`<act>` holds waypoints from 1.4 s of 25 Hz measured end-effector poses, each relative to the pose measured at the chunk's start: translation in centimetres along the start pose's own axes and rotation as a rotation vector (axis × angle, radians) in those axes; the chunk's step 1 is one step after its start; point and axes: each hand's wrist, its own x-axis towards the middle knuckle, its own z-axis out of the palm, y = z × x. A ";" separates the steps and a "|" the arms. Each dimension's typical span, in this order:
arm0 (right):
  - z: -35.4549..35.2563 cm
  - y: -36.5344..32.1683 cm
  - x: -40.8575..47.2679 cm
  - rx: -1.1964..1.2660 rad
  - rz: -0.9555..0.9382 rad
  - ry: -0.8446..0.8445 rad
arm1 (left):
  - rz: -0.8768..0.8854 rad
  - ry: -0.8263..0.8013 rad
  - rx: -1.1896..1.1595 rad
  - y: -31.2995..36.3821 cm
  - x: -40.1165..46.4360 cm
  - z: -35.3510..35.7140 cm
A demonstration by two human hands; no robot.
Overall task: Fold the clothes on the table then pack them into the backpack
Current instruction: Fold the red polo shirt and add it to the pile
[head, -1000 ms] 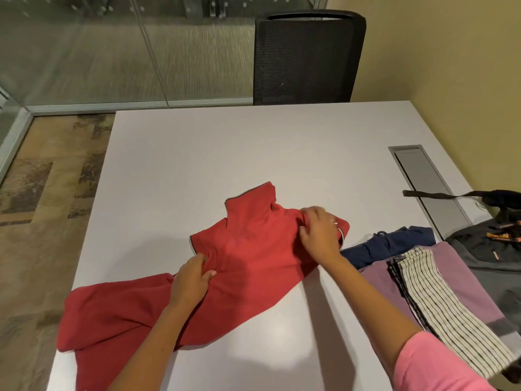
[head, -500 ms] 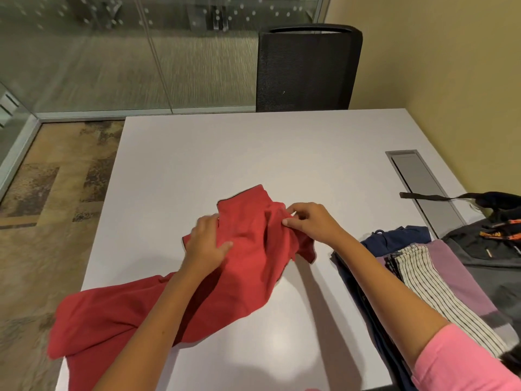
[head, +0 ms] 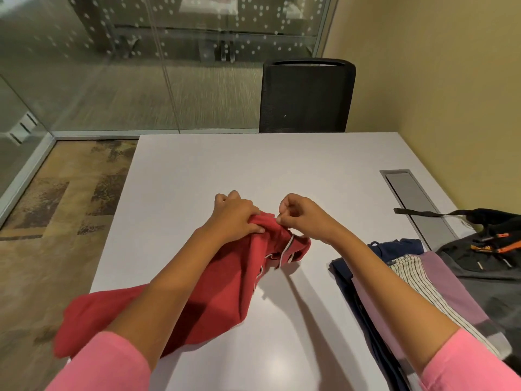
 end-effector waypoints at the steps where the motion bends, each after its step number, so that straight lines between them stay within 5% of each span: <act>1: 0.2 -0.1 0.0 -0.033 -0.024 0.023 | -0.026 0.012 0.052 -0.4 -0.1 -0.3; 10: 2.7 -2.9 0.3 -0.230 -0.185 0.052 | -0.066 0.360 -0.087 -1.3 -1.5 -5.3; 15: 2.8 -4.0 1.1 -0.332 -0.264 0.382 | -0.069 0.017 -0.355 -3.9 -2.6 -8.6; 20: 1.0 -6.4 1.3 -0.326 -0.300 0.508 | -0.125 -0.035 -0.371 -6.2 -3.7 -9.0; 25: -0.3 -8.6 1.8 -0.482 -0.326 0.373 | -0.216 0.315 -0.220 -7.0 -3.7 -8.9; 30: 2.0 -11.9 2.2 -0.154 -0.295 0.305 | -0.062 -0.022 -0.603 -3.9 -4.6 -10.5; 35: 4.1 -13.1 2.2 0.112 -0.249 0.163 | -0.062 0.104 -0.514 -2.8 -4.4 -10.3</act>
